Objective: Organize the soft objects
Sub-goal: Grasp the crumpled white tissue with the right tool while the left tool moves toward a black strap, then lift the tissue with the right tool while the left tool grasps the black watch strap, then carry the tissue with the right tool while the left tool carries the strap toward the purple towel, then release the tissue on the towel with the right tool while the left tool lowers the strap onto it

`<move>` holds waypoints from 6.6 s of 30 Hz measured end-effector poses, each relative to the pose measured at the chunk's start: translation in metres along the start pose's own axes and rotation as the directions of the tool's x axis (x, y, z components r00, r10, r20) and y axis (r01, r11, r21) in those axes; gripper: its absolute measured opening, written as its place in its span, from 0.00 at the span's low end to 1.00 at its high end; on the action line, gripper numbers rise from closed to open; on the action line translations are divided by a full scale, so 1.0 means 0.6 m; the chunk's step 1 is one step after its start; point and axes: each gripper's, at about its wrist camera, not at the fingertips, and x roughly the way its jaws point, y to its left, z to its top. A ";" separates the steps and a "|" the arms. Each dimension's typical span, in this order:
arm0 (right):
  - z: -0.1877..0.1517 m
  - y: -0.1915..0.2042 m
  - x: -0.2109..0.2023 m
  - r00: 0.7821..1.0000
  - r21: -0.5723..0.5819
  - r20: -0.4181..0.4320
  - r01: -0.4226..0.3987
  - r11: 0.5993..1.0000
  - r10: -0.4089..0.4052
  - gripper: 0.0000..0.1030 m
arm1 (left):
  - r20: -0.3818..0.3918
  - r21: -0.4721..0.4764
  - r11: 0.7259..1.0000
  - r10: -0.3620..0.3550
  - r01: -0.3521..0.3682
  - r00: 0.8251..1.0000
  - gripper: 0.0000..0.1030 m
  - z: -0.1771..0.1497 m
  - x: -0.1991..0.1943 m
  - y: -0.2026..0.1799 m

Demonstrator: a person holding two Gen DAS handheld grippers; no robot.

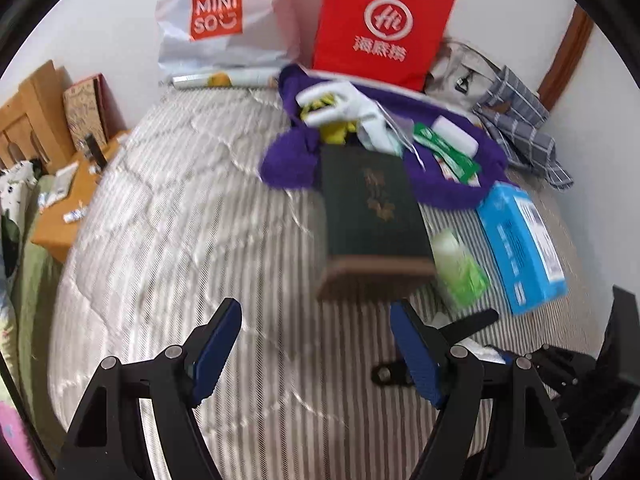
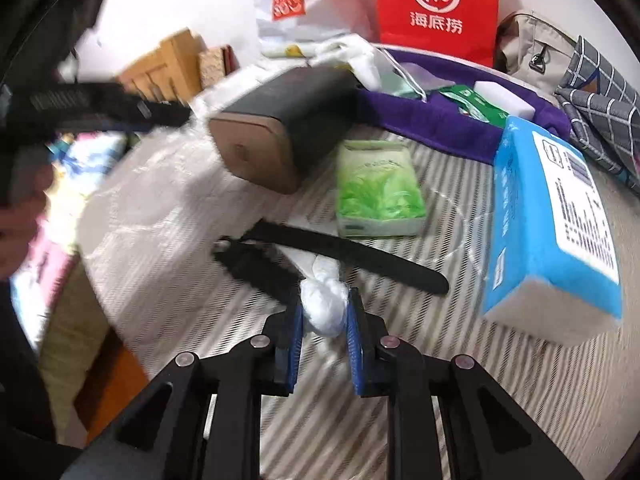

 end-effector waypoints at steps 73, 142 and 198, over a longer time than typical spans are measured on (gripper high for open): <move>-0.126 -0.145 -0.142 0.965 0.221 0.104 0.215 0.951 -0.242 0.19 | -0.047 0.325 0.945 -0.014 0.028 0.999 0.26 -0.126 0.066 -0.143; 0.134 -0.190 -0.177 0.947 0.204 0.217 0.192 0.960 -0.236 0.19 | 0.177 0.120 0.992 0.022 -0.043 0.984 0.20 0.113 -0.018 -0.084; 0.281 -0.344 0.062 0.985 0.148 0.102 0.121 0.981 -0.137 0.19 | 0.078 0.123 0.992 -0.027 0.017 0.997 0.15 0.346 0.195 -0.106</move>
